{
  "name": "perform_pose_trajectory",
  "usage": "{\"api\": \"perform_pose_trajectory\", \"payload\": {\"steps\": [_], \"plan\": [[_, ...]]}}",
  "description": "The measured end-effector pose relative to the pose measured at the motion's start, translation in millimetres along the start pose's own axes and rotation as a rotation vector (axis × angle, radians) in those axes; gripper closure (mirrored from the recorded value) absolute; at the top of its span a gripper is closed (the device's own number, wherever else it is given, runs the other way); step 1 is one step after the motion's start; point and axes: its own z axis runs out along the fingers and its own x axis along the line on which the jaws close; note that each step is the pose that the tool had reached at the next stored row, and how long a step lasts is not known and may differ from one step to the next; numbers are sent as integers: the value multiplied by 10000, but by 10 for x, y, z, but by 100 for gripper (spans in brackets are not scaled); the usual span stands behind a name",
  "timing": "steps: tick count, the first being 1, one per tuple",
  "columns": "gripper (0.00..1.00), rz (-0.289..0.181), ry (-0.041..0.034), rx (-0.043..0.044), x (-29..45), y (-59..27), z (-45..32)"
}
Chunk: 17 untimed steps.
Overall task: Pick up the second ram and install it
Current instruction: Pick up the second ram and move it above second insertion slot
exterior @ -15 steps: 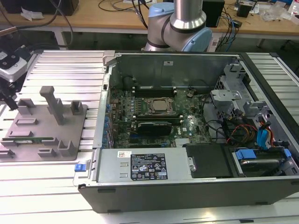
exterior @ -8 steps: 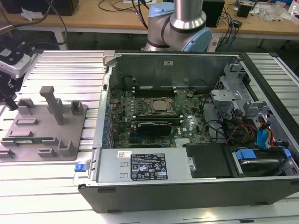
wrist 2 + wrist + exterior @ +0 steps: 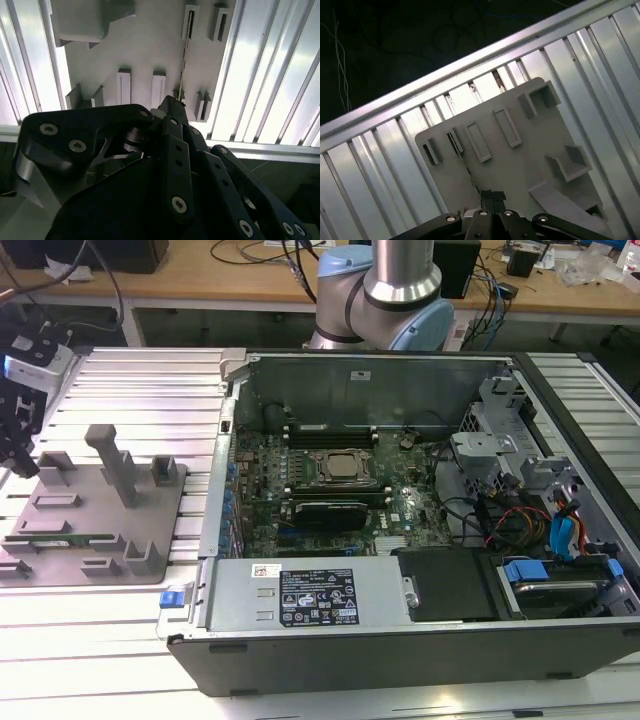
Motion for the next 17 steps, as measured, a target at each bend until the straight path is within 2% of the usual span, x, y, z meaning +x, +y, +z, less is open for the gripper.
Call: {"api": "perform_pose_trajectory", "payload": {"steps": [4, 6, 8, 10, 14, 17], "plan": [[92, -898, 26, -2, 0, 0, 13], [92, -1590, 48, -4, 0, -1, 28], [92, -1955, 59, -6, 0, -1, 37], [92, -2680, 79, -8, 0, -1, 58], [92, -3491, 102, -12, 1, -2, 87], [92, -4539, 140, -45, 0, -4, 133]]}}
